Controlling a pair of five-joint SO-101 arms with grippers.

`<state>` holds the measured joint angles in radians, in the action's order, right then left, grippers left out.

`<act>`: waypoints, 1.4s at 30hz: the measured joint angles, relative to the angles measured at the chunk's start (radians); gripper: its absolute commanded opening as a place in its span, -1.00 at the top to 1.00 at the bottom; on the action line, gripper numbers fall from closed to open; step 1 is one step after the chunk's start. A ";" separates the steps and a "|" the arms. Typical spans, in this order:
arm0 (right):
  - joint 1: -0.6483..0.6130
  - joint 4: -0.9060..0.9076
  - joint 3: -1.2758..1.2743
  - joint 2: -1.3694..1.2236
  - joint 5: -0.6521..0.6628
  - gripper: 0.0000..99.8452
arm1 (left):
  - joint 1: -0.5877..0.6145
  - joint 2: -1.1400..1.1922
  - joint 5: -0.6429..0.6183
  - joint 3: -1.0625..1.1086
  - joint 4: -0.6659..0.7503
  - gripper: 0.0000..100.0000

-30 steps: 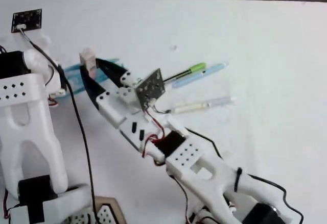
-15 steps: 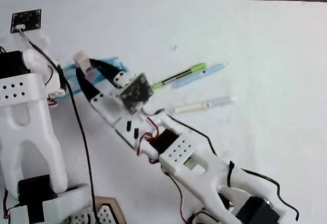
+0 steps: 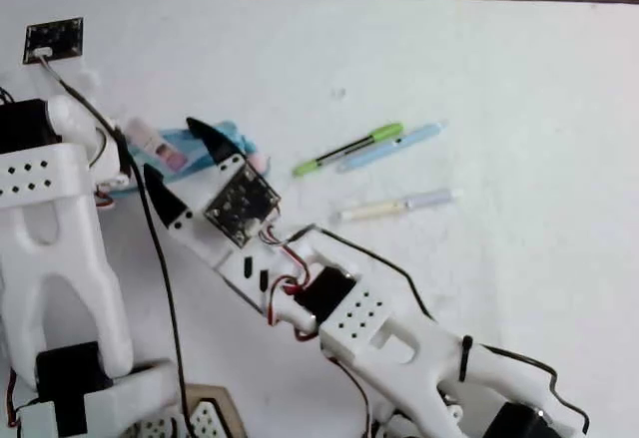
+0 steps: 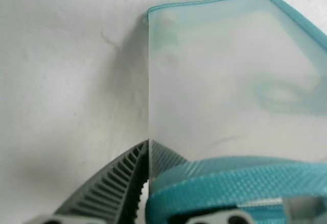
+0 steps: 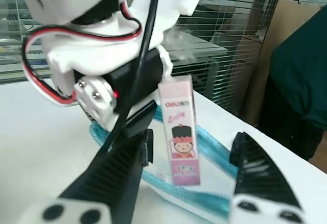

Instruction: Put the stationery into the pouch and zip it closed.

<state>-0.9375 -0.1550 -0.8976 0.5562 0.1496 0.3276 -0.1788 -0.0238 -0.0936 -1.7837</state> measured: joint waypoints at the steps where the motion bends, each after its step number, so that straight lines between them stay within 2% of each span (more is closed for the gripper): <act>1: 0.000 0.002 0.000 0.011 0.000 0.55 | 0.000 0.000 0.000 0.000 0.000 0.96; 3: 0.000 0.015 0.000 0.032 0.000 0.71 | 0.000 0.000 0.000 0.000 0.000 0.96; 5: 0.002 0.041 0.000 0.048 0.000 0.99 | 0.000 0.000 0.000 0.000 0.000 0.96; 8: 0.002 0.068 0.000 0.051 0.000 0.84 | 0.000 0.000 0.000 0.000 0.000 0.96; 13: 0.000 0.081 0.000 0.009 0.000 0.95 | 0.000 0.000 0.000 0.000 0.000 0.96; 23: 0.017 0.083 0.049 -0.060 -0.002 0.97 | 0.000 0.000 0.000 0.000 0.002 0.96; 27: 0.058 0.143 0.063 0.048 -0.002 0.95 | 0.002 0.000 0.000 0.000 0.002 0.96; 30: 0.083 0.279 0.130 0.183 -0.002 0.77 | 0.002 0.000 0.000 0.000 0.002 0.96; 33: 0.192 0.465 0.255 0.288 -0.037 0.62 | 0.002 0.000 0.000 0.000 0.002 0.96; 39: 0.608 0.825 0.511 0.284 -0.244 0.62 | 0.002 0.000 0.000 0.000 0.002 0.96; 42: 0.752 1.014 0.548 0.218 -0.298 0.61 | 0.002 0.000 0.000 0.000 0.002 0.96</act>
<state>-0.1857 0.8592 -0.3498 0.7741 -0.1481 0.3291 -0.1788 -0.0238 -0.0936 -1.7822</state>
